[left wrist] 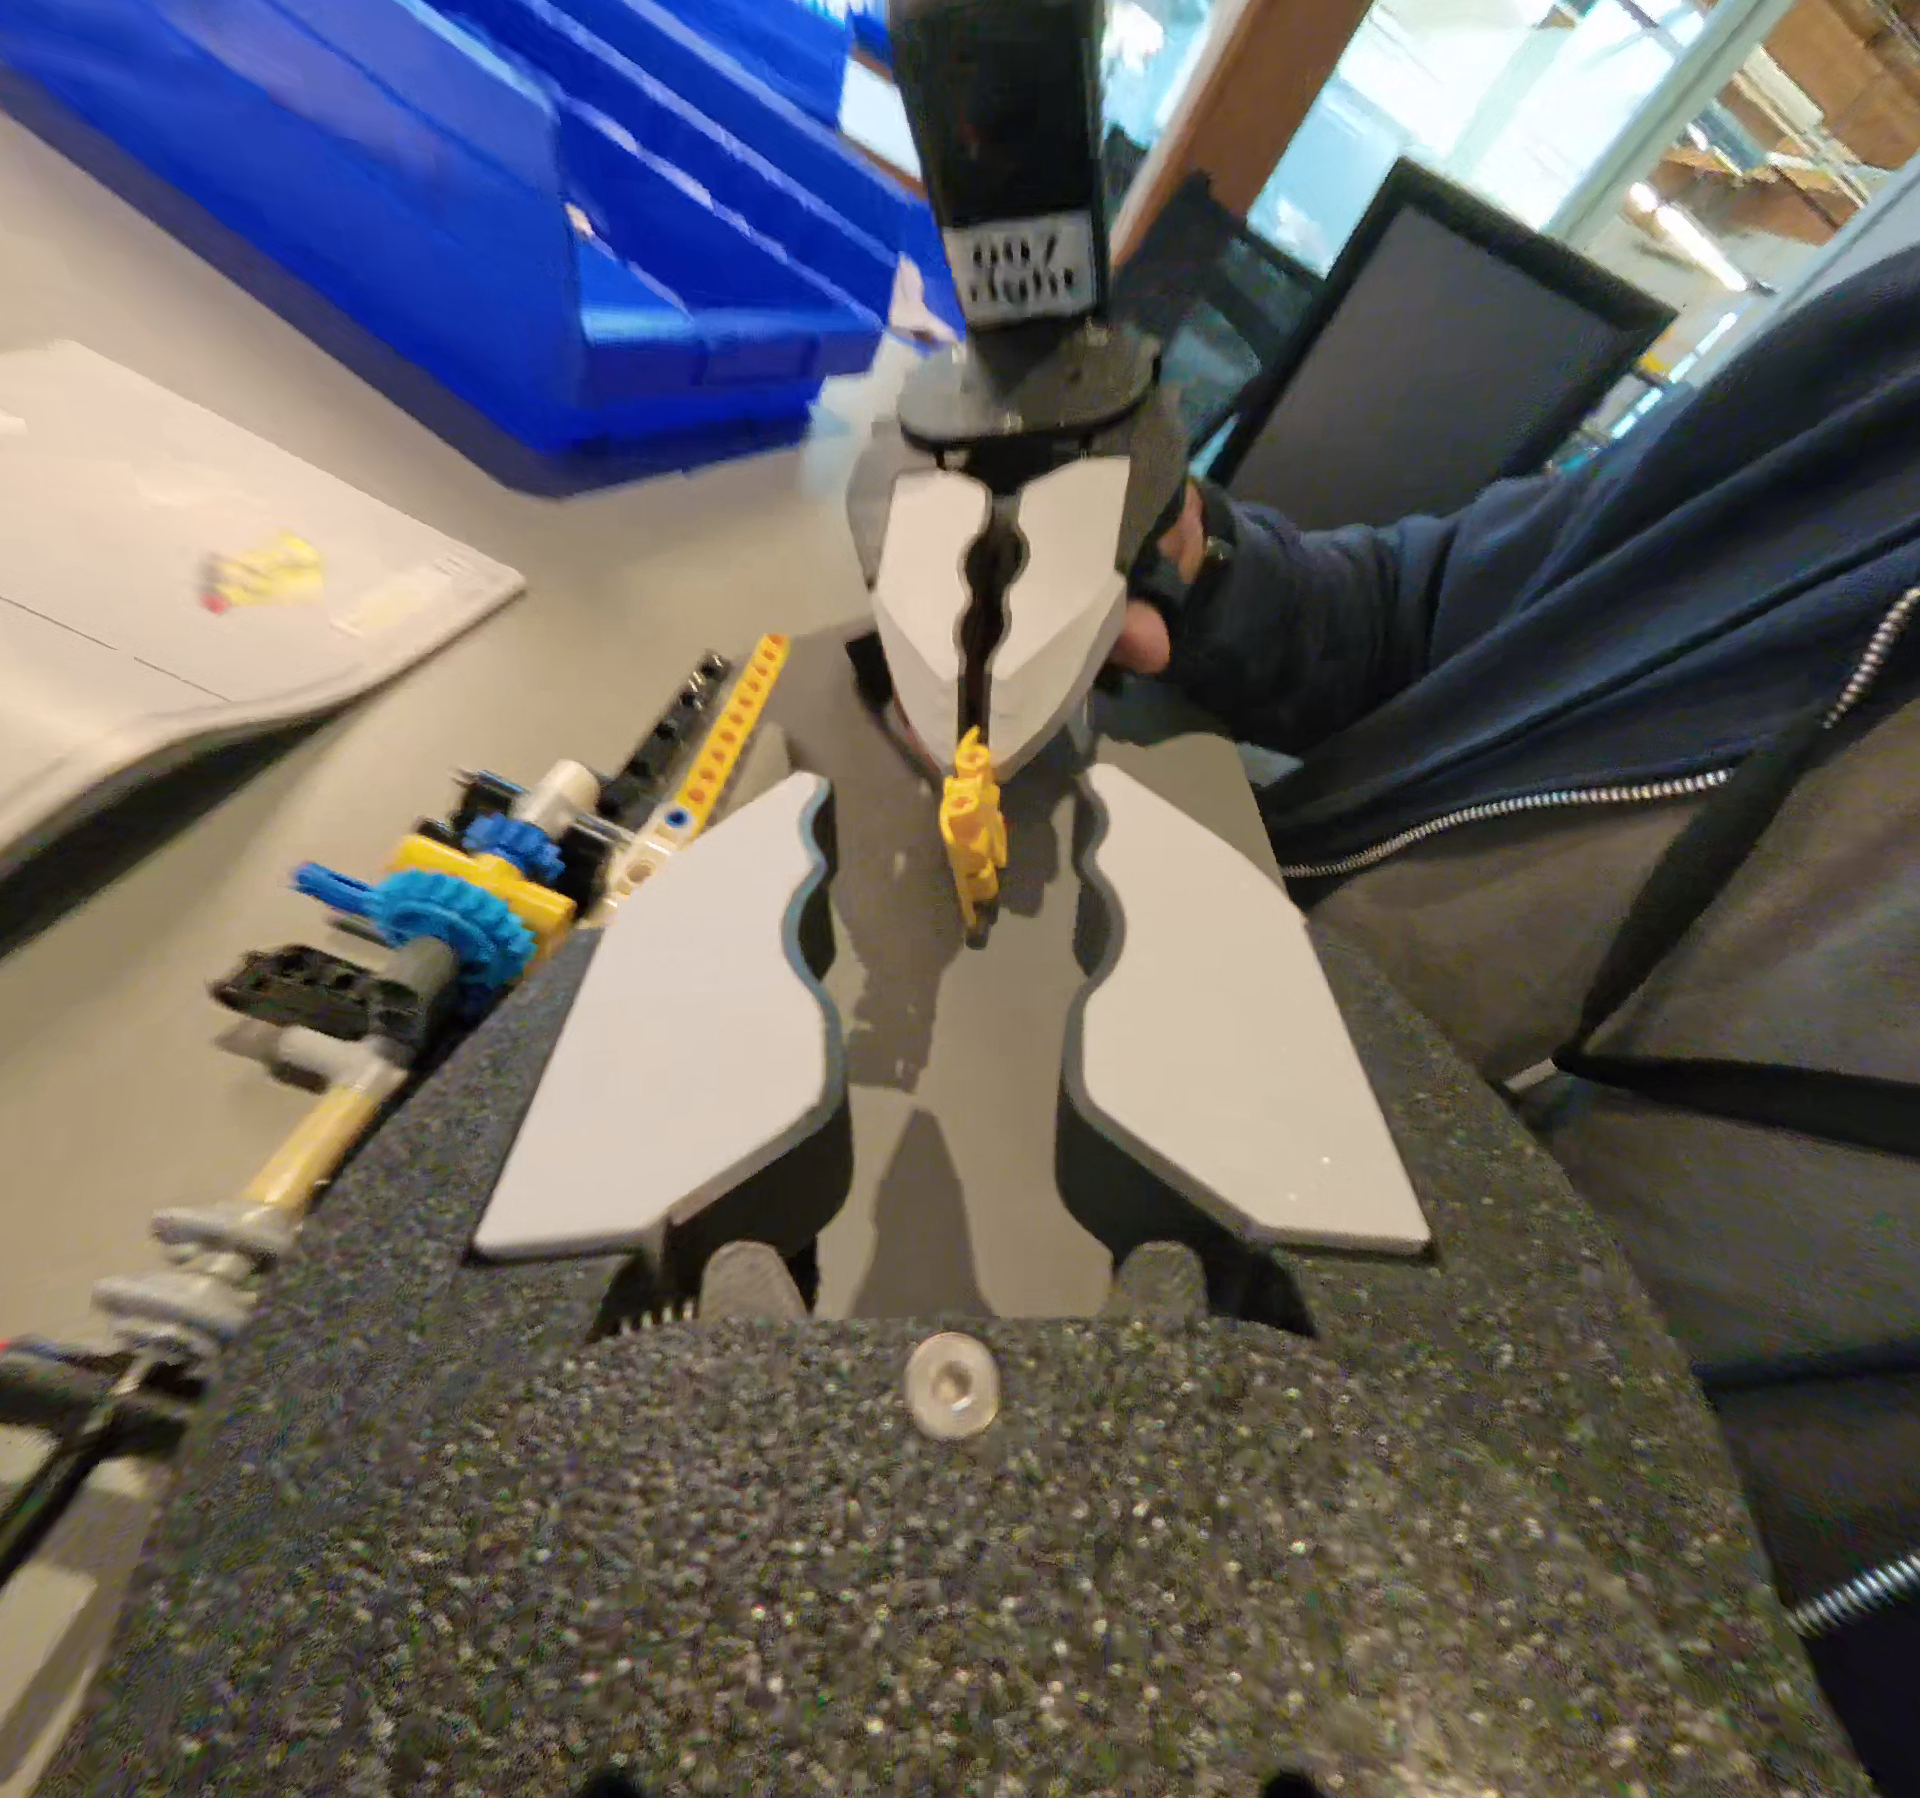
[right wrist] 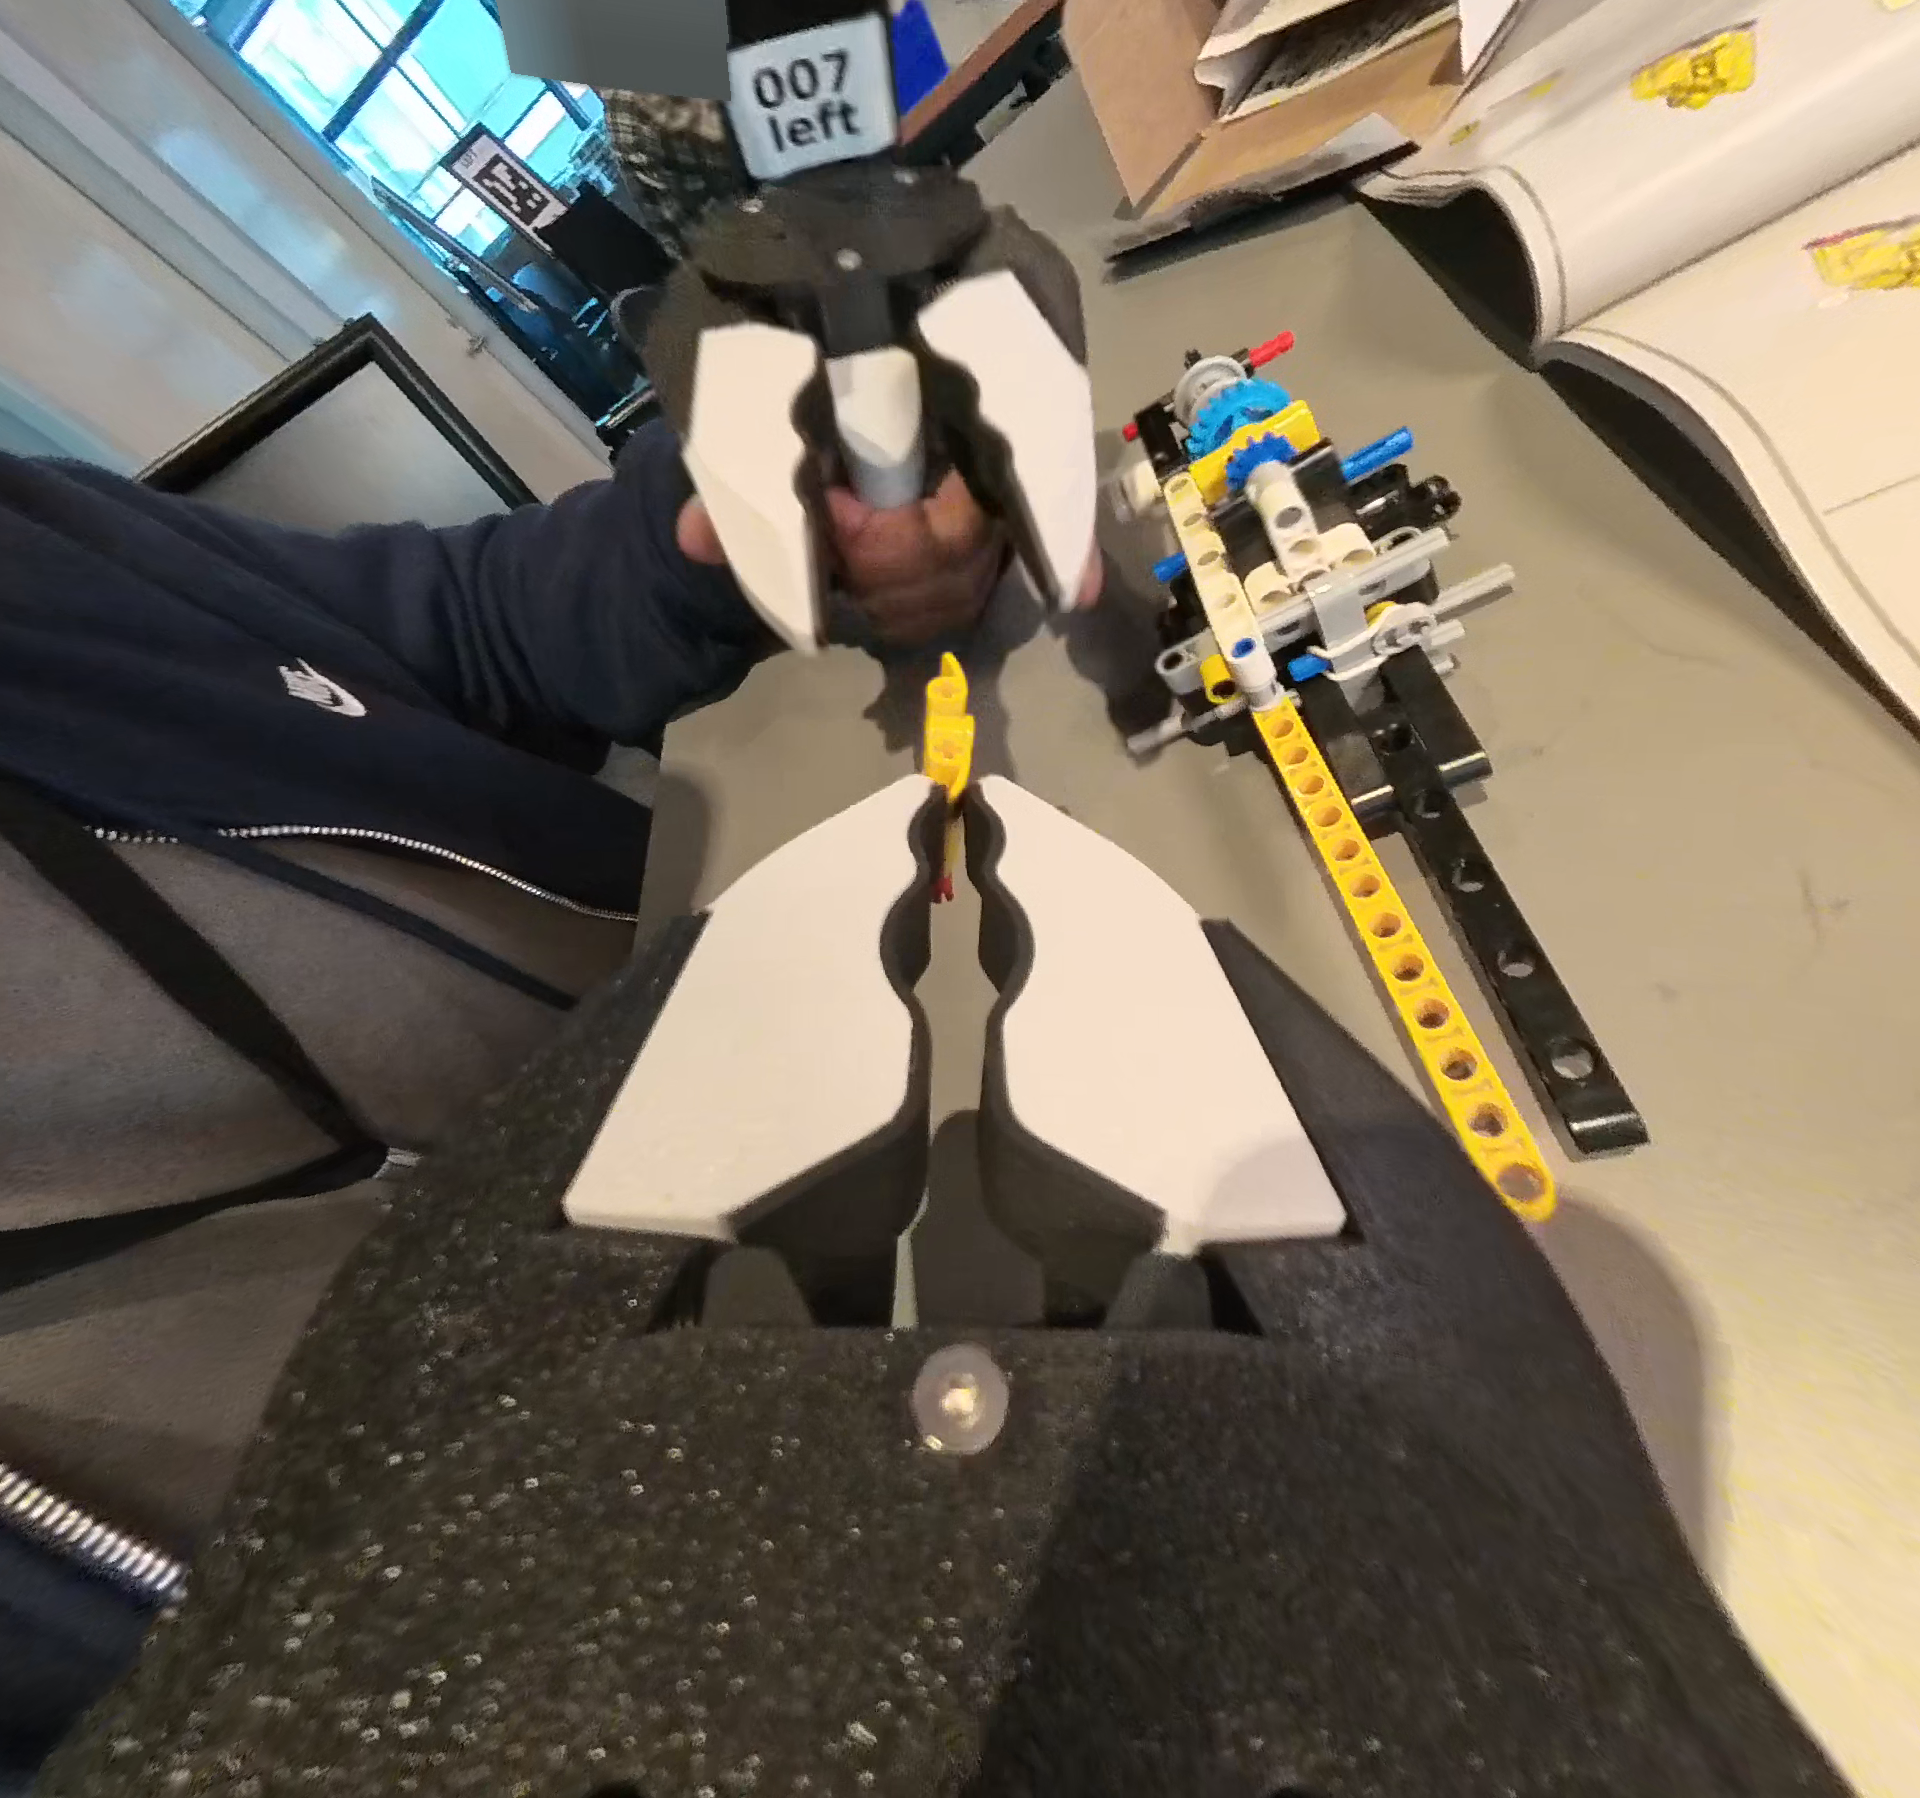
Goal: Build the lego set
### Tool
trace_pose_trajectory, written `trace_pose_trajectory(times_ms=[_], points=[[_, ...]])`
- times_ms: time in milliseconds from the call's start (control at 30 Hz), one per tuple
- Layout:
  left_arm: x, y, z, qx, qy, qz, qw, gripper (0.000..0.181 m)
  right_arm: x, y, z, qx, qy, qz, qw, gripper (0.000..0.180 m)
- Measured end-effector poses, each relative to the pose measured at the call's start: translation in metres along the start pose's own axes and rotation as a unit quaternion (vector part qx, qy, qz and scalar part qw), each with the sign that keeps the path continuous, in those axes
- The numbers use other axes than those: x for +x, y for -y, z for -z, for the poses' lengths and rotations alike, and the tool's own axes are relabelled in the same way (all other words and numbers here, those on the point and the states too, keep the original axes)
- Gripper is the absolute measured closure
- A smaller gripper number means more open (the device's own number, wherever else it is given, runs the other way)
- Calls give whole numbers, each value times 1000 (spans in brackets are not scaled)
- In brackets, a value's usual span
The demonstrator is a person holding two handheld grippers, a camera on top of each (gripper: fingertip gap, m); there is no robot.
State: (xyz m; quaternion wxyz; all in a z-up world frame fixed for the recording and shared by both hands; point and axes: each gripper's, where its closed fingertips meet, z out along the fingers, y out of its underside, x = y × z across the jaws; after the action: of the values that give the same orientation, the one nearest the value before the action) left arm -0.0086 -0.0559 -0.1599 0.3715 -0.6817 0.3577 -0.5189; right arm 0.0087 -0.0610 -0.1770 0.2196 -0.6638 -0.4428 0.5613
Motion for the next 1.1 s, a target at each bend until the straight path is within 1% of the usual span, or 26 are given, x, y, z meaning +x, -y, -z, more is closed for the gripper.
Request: trace_pose_trajectory(times_ms=[167, 267, 333, 367, 467, 533, 633, 733, 800, 867, 933, 967, 1033, 1100], points=[[-1, 39, 19, 115, 41, -66, 990, 136, 4, -4, 0, -8, 1, -24, 1000, 177], [2, 59, 32, 186, 67, -114, 974, 137, 4, -6, -1, -17, 0, -30, 999, 177], [3, 67, 38, 214, 93, -154, 960, 141, 4, -9, -2, -25, -1, -33, 999, 177], [4, 70, 40, 223, 108, -179, 952, 144, 4, -10, -3, -28, -1, -33, 999, 177], [11, 75, 43, 237, 141, -259, 925, 165, 5, -13, -5, -39, -5, -30, 999, 177], [18, 81, 45, 255, 145, -292, 910, 179, 5, -16, -7, -49, -9, -27, 998, 177], [19, 96, 58, 292, 174, -297, 892, 181, 6, -20, -9, -65, -19, -24, 997, 177], [15, 115, 85, 339, 234, -299, 861, 181, 9, -24, -11, -78, -26, -35, 996, 177], [12, 124, 105, 363, 261, -281, 849, 181, 10, -29, -12, -93, -27, -47, 994, 177], [4, 127, 123, 369, 286, -254, 847, 181, 11, -33, -14, -109, -31, -55, 992, 177], [-5, 122, 135, 354, 304, -233, 853, 181, 13, -35, -15, -117, -40, -55, 991, 177], [-7, 118, 139, 347, 299, -225, 860, 179, 13, -36, -15, -120, -44, -53, 990, 177], [-12, 109, 146, 332, 300, -207, 870, 171, 13, -37, -15, -121, -54, -44, 990, 177], [-18, 99, 152, 328, 303, -191, 874, 170, 15, -37, -15, -122, -73, -29, 989, 177]])
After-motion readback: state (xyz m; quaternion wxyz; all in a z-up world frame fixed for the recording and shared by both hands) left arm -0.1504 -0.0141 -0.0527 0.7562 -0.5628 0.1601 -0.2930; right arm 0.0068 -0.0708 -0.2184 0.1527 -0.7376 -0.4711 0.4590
